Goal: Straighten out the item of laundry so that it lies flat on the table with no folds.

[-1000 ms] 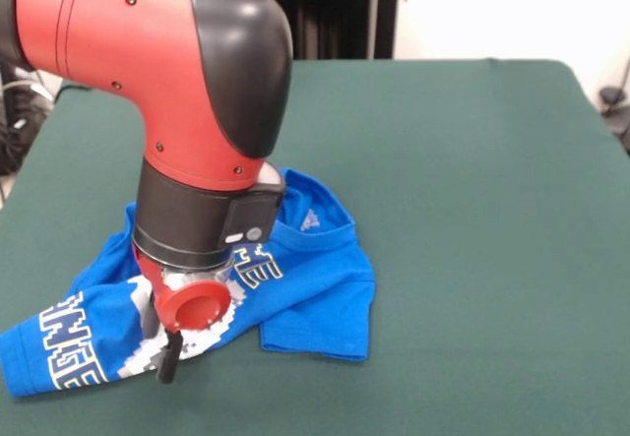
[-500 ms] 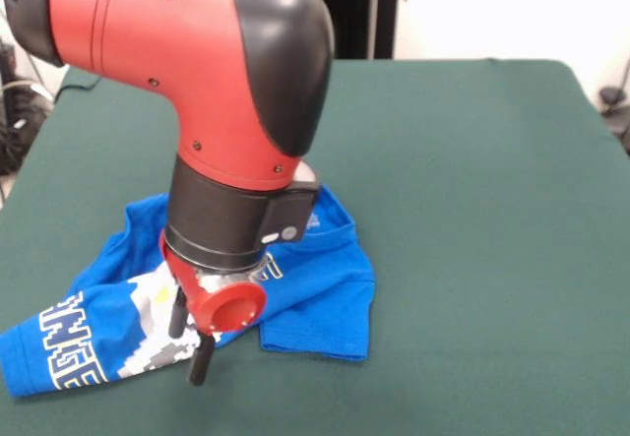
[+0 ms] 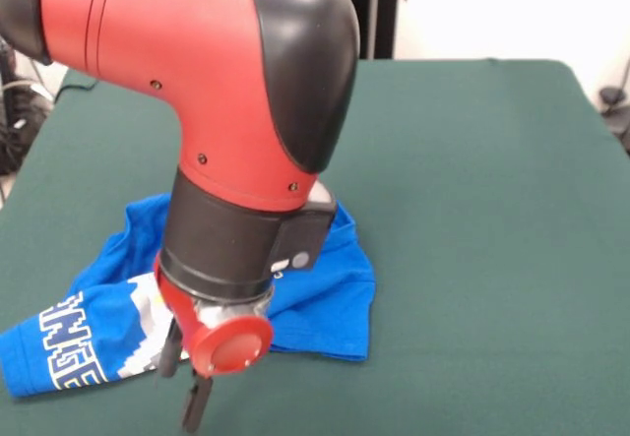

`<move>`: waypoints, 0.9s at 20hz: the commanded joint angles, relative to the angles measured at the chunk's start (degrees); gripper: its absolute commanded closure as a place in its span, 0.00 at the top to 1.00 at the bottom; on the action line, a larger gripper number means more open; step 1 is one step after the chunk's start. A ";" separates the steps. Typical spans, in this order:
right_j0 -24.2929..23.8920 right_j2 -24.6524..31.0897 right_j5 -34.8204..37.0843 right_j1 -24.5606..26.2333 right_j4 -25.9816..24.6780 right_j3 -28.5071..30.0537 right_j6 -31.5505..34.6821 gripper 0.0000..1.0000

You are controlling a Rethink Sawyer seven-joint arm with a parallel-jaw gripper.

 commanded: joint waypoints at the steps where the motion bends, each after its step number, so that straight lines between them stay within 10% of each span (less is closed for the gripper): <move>1: 0.81 5.39 2.40 5.70 0.46 -4.39 -4.18 1.00; 18: -1.36 5.59 -5.44 7.46 1.64 4.33 -3.71 1.00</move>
